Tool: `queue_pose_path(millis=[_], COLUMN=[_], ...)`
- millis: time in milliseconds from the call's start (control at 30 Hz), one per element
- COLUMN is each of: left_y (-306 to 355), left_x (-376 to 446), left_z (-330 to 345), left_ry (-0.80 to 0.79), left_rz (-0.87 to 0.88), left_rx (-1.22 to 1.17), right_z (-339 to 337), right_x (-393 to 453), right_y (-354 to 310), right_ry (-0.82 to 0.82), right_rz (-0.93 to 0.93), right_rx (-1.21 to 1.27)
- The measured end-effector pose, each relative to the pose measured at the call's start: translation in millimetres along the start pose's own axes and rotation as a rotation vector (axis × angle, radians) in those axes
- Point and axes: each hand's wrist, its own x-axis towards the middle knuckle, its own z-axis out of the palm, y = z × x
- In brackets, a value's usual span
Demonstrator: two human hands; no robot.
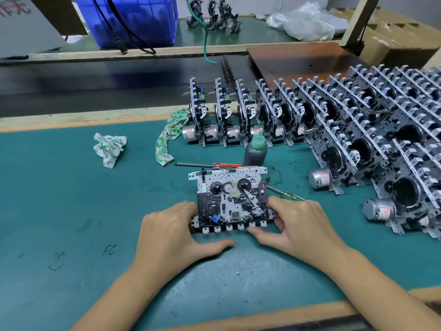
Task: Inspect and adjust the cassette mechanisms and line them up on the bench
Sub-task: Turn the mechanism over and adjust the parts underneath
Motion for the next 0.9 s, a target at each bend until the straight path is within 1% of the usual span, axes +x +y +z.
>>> queue_pose_path(millis=[33,133,200,267,367,467,633,700,833,900], left_y=[0.4,-1.5,-3.2,-1.1,1.6,-0.7,2.4,-0.6,-9.9,-10.1], left_x=[-0.5,-4.9,-5.9,-5.4,-4.5,-5.0,-3.3,-2.1,0.2,0.2], left_z=[0.0,-0.4,-1.2,-1.2,0.5,1.0,4.5,3.1,-2.2,-4.6], left_ry=[0.003,-0.006,-0.015,0.017,0.054,0.054,0.121,0.106,0.005,-0.026], left_rz=[0.013,0.127,0.139,0.112,0.086,0.020,-0.052,-0.038,0.061,0.066], left_rx=[-0.006,-0.027,-0.029,0.001,0.041,0.075,0.106,0.079,0.010,-0.007], right_z=[-0.5,-0.1,1.5,1.0,-1.3,-0.8,-2.3,-1.2,1.9,1.0], right_x=[-0.6,-1.0,-0.1,-0.1,-2.9,-3.0,-2.0,-3.8,-6.4,-5.6], right_y=[0.6,-2.2,-4.8,-3.5,2.5,-0.4,-3.7,-3.8,-5.8,-6.0], right_ry=[-0.011,-0.001,0.009,-0.004,-0.018,-0.012,-0.021,-0.016,0.013,0.008], right_rz=[0.000,0.067,0.096,0.060,-0.040,-0.049,-0.071,-0.086,-0.075,-0.067], right_rx=[-0.011,-0.052,-0.061,-0.039,-0.006,-0.034,0.047,0.056,0.006,0.014])
